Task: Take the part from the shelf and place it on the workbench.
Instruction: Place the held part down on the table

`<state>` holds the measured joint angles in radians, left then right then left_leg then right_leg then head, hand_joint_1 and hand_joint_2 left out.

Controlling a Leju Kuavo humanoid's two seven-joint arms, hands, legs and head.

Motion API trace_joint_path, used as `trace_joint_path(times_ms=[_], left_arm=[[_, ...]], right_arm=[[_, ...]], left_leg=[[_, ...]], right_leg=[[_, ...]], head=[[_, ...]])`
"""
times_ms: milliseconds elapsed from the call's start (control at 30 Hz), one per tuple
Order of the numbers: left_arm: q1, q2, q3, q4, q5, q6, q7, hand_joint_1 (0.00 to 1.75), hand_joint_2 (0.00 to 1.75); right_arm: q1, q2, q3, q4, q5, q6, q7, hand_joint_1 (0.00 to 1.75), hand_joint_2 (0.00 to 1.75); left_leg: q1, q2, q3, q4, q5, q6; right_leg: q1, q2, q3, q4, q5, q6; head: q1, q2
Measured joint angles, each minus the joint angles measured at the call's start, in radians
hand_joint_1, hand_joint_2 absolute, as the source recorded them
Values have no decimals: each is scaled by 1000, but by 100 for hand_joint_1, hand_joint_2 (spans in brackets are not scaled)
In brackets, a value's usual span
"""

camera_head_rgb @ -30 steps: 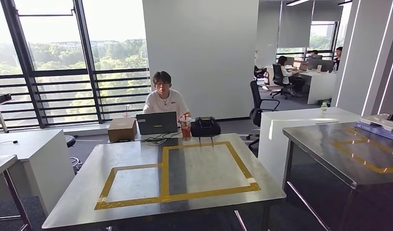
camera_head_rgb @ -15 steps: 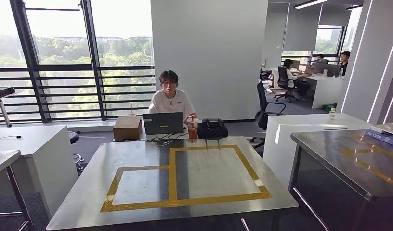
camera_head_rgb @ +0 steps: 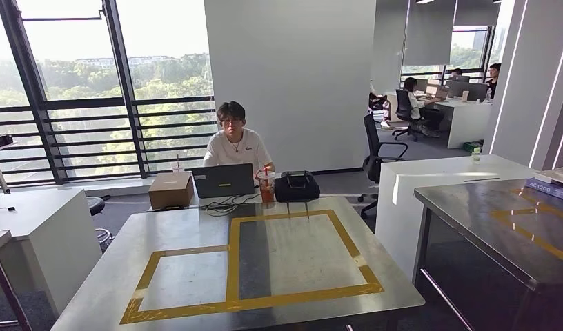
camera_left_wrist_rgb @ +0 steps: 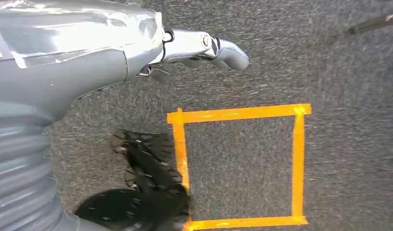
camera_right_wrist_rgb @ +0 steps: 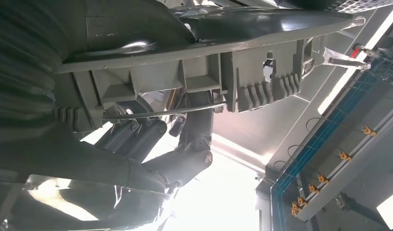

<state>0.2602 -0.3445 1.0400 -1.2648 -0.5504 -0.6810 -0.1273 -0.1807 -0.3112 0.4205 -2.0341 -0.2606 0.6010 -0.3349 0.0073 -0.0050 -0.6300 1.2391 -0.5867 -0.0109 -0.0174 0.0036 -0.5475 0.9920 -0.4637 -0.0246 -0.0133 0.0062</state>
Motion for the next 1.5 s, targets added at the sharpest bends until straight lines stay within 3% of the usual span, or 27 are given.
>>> trace_joint_path(times_ms=[67, 100, 133, 200, 267, 367, 400, 433, 500, 567, 600, 633, 700, 767, 833, 900, 933, 1000, 1067, 1100, 1133, 1200, 1233, 1333, 1400, 1433, 1500], left_arm=[[0, 0, 5, 0, -1, 0, 0, 0, 175], [0, 0, 7, 0, 1, 0, 1, 0, 175], [0, 0, 8, 0, 5, 1, 2, 0, 175], [2, 2, 12, -1, 12, 3, 4, 0, 175], [3, 4, 16, -2, 19, 5, 5, 0, 175], [3, 1, 18, -2, 26, 7, 6, 0, 175], [2, 0, 18, -2, 28, 8, 5, 0, 175], [2, -1, 17, -2, 29, 9, 5, 0, 175], [0, -2, 16, -1, 32, 10, 5, 0, 175], [0, -2, 15, 0, 33, 11, 5, 0, 175], [1, -2, 15, 0, 33, 11, 5, 0, 175], [1, -2, 15, 1, 33, 11, 5, 0, 175], [1, -2, 16, 1, 33, 11, 5, 0, 175], [2, -1, 16, 1, 33, 11, 6, 0, 175], [1, -1, 16, 1, 34, 12, 6, 0, 175], [1, 0, 16, 1, 34, 13, 6, 0, 175], [0, 0, 15, 1, 34, 13, 6, 0, 175], [0, 0, 14, 1, 34, 13, 6, 0, 175], [1, 0, 13, 1, 34, 13, 6, 0, 175], [1, 0, 13, 1, 34, 13, 6, 0, 175], [1, 0, 13, 1, 34, 13, 6, 0, 175], [2, 0, 12, 1, 36, 13, 6, 0, 175], [2, 0, 12, 1, 39, 14, 7, 0, 175], [6, 0, 11, 0, 55, 18, 16, 0, 175], [10, -1, 9, -1, 69, 24, 22, 0, 175], [12, -2, 8, -1, 76, 28, 24, 0, 175], [13, -2, 3, -1, 88, 35, 29, 0, 175]], right_arm=[[0, 0, 0, 0, -2, 1, 0, 175, 175], [0, 0, 1, 0, -4, 1, 1, 175, 175], [-1, 0, 1, 0, -6, 2, 2, 175, 175], [-4, 1, 1, 2, -9, 3, 5, 175, 175], [-7, 4, 3, 5, -11, 3, 7, 175, 175], [-12, 6, 5, 6, -13, 7, 8, 175, 175], [-15, 6, 5, 6, -13, 8, 8, 175, 175], [-18, 7, 5, 6, -13, 9, 9, 175, 175], [-20, 7, 6, 7, -14, 9, 8, 175, 175], [-19, 7, 7, 8, -14, 9, 9, 175, 175], [-19, 7, 8, 8, -14, 9, 8, 175, 175], [-19, 7, 8, 9, -14, 9, 9, 175, 175], [-19, 7, 9, 10, -14, 9, 8, 175, 175], [-19, 8, 11, 13, -14, 10, 9, 175, 175], [-20, 10, 11, 14, -15, 10, 9, 175, 175], [-22, 11, 11, 14, -15, 10, 8, 175, 175], [-23, 12, 11, 14, -15, 10, 8, 175, 175], [-24, 13, 11, 14, -14, 10, 8, 175, 175], [-23, 13, 12, 14, -14, 10, 9, 175, 175], [-23, 13, 12, 14, -14, 10, 9, 175, 175], [-23, 13, 12, 14, -14, 11, 9, 175, 175], [-24, 14, 12, 14, -14, 11, 9, 175, 175], [-25, 14, 12, 15, -15, 12, 9, 175, 175], [-27, 14, 13, 18, -17, 14, 11, 175, 175], [-31, 15, 15, 20, -18, 16, 12, 175, 175], [-33, 15, 15, 22, -19, 16, 13, 175, 175], [-37, 14, 17, 26, -20, 17, 13, 175, 175]], left_leg=[[2, 0, -64, 47, -27, -2], [2, 0, -72, 22, -11, 2], [0, 0, -66, -30, 28, 9], [-13, -3, -45, -157, 145, 36], [-27, -5, -31, -227, 206, 56], [-26, -3, 10, -260, 196, 68], [-24, -4, 28, -268, 194, 73], [-20, -5, 44, -274, 190, 76], [-18, -6, 60, -277, 176, 79], [-16, -10, 78, -276, 156, 75], [-14, -13, 91, -276, 146, 70], [-11, -15, 106, -276, 134, 65], [-9, -18, 130, -270, 107, 52], [-12, -18, 139, -262, 84, 38], [-12, -16, 146, -257, 72, 28], [-8, -10, 137, -223, 63, 18], [-6, -7, 113, -179, 53, 12], [-1, -2, 26, -45, 11, 2], [3, 0, -53, 46, -23, -3], [4, 0, -68, 43, -13, -3], [4, 0, -63, 0, 23, -1], [2, 1, -21, -134, 121, 9], [-2, 3, -3, -186, 140, 15], [-12, 3, 16, -228, 124, 34], [-9, 1, 43, -243, 144, 47], [-8, 1, 56, -246, 150, 54], [-11, 0, 68, -247, 150, 63]], right_leg=[[3, 3, 23, 0, -19, 1], [5, 4, 38, 0, -30, 1], [8, 4, 54, 0, -42, 2], [12, 7, 77, -3, -65, 5], [14, 11, 94, -10, -80, 12], [18, 11, 118, -5, -81, 27], [18, 9, 106, 24, -84, 30], [18, 7, 78, 74, -93, 32], [13, 6, -14, 209, -132, 34], [5, 5, -92, 276, -171, 39], [1, 5, -106, 260, -166, 47], [-3, 4, -102, 209, -136, 61], [-11, -3, -76, 75, -32, 87], [-11, -9, -60, 6, 32, 71], [-10, -6, -52, 4, 35, 40], [-14, -3, -36, 3, 28, 27], [-16, -3, -27, 2, 23, 21], [-14, -3, -14, 2, 10, 13], [-13, -1, -1, 2, -4, 13], [-12, 0, 9, 2, -12, 14], [-12, 0, 22, 1, -21, 15], [-11, 1, 47, 0, -39, 20], [-9, 2, 56, -2, -47, 24], [-4, 4, 72, -1, -51, 45], [-5, 2, 78, 24, -55, 56], [-5, 1, 66, 53, -69, 55], [-5, 0, 0, 165, -118, 49]], head=[[-1, 0], [-2, 0], [-3, 0], [-3, -1], [-2, -1], [-3, 0], [-3, 0], [-2, 0], [0, 0], [2, 0], [2, 0], [3, 0], [5, 0], [6, 0], [3, 0], [1, 0], [-1, 0], [-3, 0], [-4, 0], [-4, 0], [-4, 0], [-5, 0], [-5, 0], [-4, 0], [-3, 0], [-2, 0], [0, 0]])
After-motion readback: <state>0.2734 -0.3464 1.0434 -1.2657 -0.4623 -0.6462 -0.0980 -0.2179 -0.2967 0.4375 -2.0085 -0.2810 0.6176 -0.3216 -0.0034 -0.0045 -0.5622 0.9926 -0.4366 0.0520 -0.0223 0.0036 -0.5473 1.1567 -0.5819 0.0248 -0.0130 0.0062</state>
